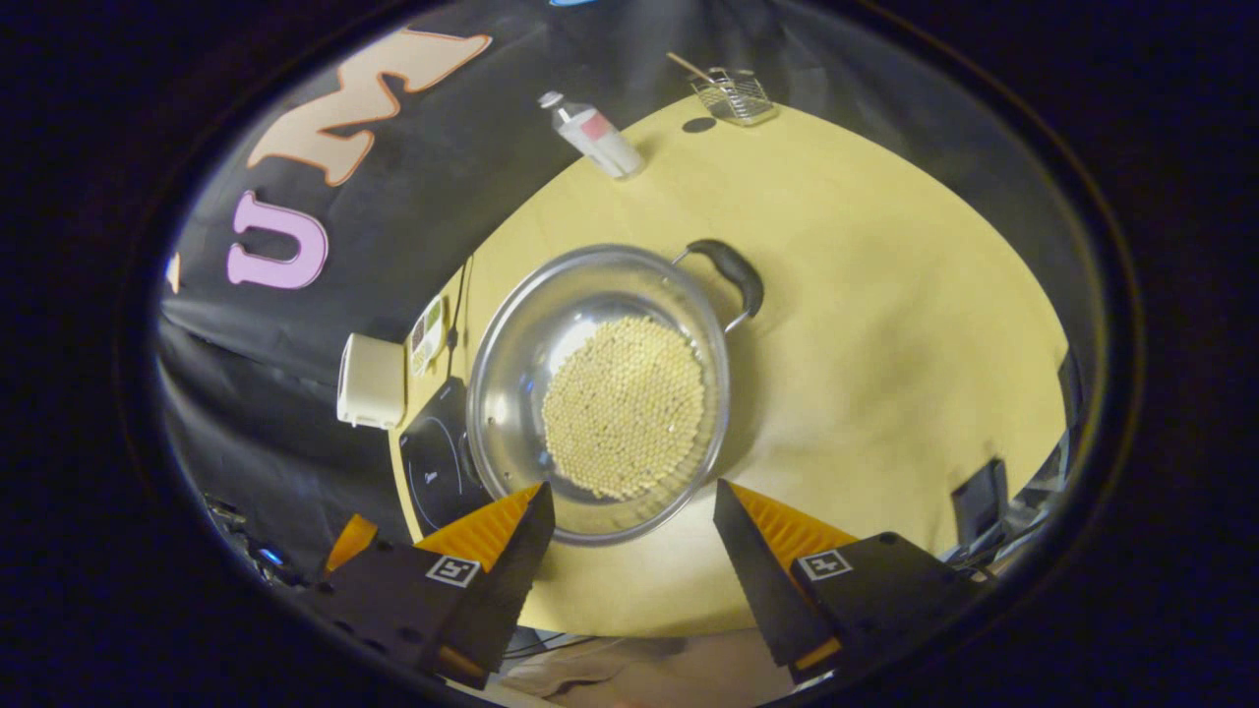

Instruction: First push the handle of the pot to place it horizontally, then grasp the pot with both hands and set it on the induction cooktop.

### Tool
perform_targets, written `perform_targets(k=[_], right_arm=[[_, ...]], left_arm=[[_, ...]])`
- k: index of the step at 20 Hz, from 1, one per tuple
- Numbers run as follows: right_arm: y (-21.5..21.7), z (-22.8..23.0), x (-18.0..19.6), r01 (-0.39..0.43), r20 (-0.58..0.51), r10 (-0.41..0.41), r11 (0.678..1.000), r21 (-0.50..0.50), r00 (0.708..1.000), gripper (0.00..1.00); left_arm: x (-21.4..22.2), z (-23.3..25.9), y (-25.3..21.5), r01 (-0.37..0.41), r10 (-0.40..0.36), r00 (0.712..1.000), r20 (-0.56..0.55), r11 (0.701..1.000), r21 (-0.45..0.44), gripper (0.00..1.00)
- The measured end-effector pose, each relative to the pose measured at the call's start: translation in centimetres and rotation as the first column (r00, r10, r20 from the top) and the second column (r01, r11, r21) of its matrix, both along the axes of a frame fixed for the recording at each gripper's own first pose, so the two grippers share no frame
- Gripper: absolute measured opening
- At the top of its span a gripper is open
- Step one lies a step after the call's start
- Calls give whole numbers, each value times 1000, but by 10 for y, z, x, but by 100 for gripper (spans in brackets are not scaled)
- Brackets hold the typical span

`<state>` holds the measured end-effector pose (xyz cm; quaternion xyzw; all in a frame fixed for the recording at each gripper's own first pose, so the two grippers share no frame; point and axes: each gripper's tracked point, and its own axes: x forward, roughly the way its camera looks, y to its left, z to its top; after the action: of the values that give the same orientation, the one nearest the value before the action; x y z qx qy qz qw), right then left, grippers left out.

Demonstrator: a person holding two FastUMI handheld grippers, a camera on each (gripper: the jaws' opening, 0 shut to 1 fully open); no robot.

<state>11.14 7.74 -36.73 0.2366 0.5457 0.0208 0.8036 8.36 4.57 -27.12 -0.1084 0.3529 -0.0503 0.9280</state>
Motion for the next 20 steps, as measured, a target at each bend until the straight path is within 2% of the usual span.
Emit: perform_targets(k=[2, 3, 9, 12, 14, 18, 19, 20], right_arm=[[-20, 0, 23, -5, -2, 5, 1000, 10, 1000, 94], [-26, 0, 37, -4, -4, 4, 1000, 20, 1000, 100], [-38, -18, 97, -66, -16, 67, 996, 53, 998, 99], [-45, -32, 116, -95, -26, 96, 995, 27, 995, 98], [-41, -36, 126, -91, -35, 94, 994, 63, 995, 98], [-40, -52, 130, -128, -56, 132, 990, 63, 990, 98], [-38, -55, 131, -138, -60, 141, 988, 64, 988, 88], [-37, -59, 134, -145, -64, 149, 987, 70, 987, 88]], left_arm=[[8, -14, -21, 5, -8, 998, -61, 999, -49, 95], [11, -21, -28, 2, -8, 996, -93, 998, -63, 95], [37, -69, -53, -32, -4, 963, -270, 991, -128, 96], [48, -88, -61, -26, -15, 945, -328, 993, -119, 96], [52, -98, -65, -16, -25, 930, -366, 994, -110, 95], [57, -111, -75, -19, -29, 912, -410, 993, -113, 94], [58, -113, -76, -23, -28, 908, -418, 993, -116, 94], [59, -115, -79, -27, -27, 905, -424, 992, -122, 94]])
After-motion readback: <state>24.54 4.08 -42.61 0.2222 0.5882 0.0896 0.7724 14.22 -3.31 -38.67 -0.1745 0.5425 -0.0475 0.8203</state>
